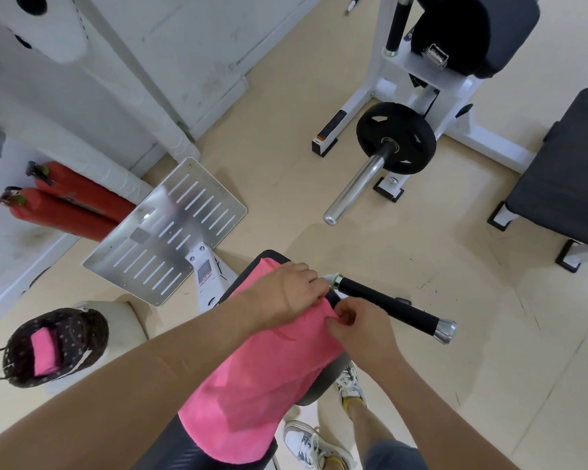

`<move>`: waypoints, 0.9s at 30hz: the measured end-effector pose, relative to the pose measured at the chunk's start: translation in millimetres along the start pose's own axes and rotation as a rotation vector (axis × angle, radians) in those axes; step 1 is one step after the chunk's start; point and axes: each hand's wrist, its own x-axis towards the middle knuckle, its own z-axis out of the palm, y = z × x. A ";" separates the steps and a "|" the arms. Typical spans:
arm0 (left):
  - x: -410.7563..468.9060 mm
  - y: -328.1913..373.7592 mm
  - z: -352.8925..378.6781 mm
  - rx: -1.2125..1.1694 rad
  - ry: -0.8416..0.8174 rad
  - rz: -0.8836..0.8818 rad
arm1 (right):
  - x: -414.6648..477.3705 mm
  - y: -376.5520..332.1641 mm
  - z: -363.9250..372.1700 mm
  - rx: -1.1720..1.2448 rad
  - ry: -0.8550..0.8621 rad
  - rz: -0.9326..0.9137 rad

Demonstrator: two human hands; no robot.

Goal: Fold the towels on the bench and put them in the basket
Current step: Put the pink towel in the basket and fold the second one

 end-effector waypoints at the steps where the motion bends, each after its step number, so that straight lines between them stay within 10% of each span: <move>1: -0.4 0.6 -0.2 0.003 -0.013 -0.006 | 1.7 -1.2 -0.5 -0.058 -0.010 -0.028; 7: -4.1 8.7 -4.0 0.118 0.012 0.007 | 2.3 -6.4 -16.4 0.015 -0.088 -0.067; 16: -30.1 44.4 -93.0 -0.482 0.250 -0.258 | 1.1 -128.9 -130.3 -0.132 -0.603 -0.410; 27: -154.1 95.3 -175.2 -0.107 0.523 -0.458 | -93.1 -280.8 -181.8 -0.625 -0.430 -0.884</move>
